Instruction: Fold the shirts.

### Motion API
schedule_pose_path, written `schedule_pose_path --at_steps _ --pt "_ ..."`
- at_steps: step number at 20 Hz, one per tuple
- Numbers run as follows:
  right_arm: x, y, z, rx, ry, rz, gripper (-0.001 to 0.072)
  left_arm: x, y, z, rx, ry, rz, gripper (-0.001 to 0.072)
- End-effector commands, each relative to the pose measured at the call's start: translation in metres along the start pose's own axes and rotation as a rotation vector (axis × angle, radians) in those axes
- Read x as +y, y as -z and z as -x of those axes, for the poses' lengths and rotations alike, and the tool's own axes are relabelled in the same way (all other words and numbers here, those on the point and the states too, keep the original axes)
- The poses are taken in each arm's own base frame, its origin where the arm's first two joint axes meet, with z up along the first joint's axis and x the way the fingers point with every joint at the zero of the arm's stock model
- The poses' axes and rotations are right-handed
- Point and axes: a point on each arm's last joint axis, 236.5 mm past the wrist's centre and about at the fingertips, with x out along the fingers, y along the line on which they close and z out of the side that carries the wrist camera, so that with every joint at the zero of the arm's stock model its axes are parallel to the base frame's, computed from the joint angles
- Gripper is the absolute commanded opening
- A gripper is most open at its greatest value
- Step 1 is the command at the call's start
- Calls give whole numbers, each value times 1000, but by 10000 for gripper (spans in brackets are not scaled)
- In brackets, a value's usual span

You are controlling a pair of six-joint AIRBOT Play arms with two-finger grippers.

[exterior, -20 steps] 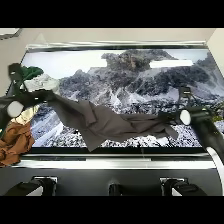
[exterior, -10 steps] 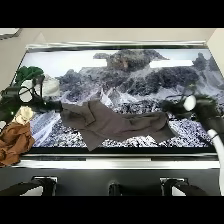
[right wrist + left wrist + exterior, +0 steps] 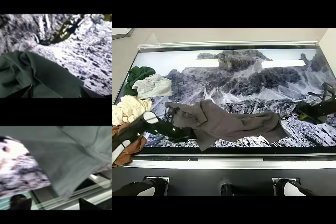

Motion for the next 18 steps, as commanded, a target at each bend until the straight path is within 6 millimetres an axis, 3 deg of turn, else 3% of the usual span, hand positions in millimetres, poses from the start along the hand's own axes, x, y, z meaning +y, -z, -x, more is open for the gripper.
schedule_pose_path --at_steps 1,2,5,10,12,14,15,17,18 --pt "1 24 -14 139 -39 32 689 -22 11 -30 -19 58 23 661" --pt "1 24 -18 152 -45 47 690 -25 11 -35 -24 51 16 597" --pt "-3 28 -29 195 -49 67 694 -31 6 -48 -55 34 32 596" --pt "-7 37 -46 266 -56 84 697 -21 8 -66 -17 12 78 584" --pt "-8 39 -52 287 -62 81 697 -19 6 -68 -20 10 104 333" --pt "-4 39 -56 298 -84 84 698 -19 1 -68 -39 10 112 262" --pt "-4 40 -58 305 -86 88 698 -19 1 -68 -40 10 111 139" --pt "-6 44 -63 327 -90 93 698 -19 1 -68 -39 10 110 34" --pt "-5 47 -66 334 -99 89 698 -19 1 -68 -39 10 109 33"
